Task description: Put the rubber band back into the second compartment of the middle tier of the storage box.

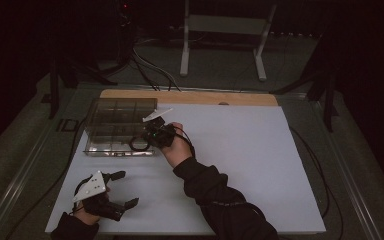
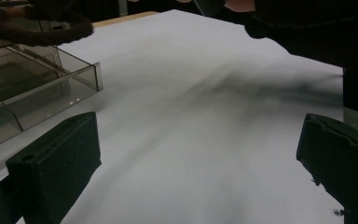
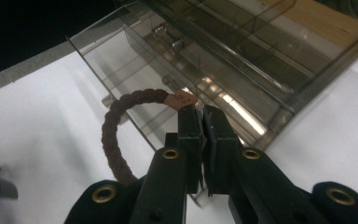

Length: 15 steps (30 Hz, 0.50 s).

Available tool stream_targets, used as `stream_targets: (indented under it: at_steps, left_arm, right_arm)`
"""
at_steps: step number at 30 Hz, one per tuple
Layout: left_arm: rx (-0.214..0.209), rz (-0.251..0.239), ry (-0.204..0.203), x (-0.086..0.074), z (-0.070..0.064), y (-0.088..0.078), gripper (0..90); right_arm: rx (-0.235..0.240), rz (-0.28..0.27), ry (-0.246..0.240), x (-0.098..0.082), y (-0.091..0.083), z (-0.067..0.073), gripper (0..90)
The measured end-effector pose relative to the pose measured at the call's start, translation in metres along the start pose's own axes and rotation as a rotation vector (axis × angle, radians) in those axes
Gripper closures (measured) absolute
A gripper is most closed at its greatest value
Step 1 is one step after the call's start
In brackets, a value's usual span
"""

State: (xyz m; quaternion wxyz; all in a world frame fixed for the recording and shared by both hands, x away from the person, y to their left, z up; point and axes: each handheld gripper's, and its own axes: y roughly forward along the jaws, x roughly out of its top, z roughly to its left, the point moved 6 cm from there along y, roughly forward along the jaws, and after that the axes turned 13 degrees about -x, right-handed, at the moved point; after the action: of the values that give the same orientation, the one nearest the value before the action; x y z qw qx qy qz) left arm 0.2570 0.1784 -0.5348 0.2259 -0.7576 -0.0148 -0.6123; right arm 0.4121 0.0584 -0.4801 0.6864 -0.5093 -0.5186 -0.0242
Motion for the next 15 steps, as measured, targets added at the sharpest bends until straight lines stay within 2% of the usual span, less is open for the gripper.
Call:
stream_targets:
  at_steps: [15]
  left_arm:
    - [0.0,-0.01,-0.003,0.001,0.0,-0.002,0.4]
  right_arm:
    - [0.009,0.015,-0.006,0.018,0.028,0.021,86.8]
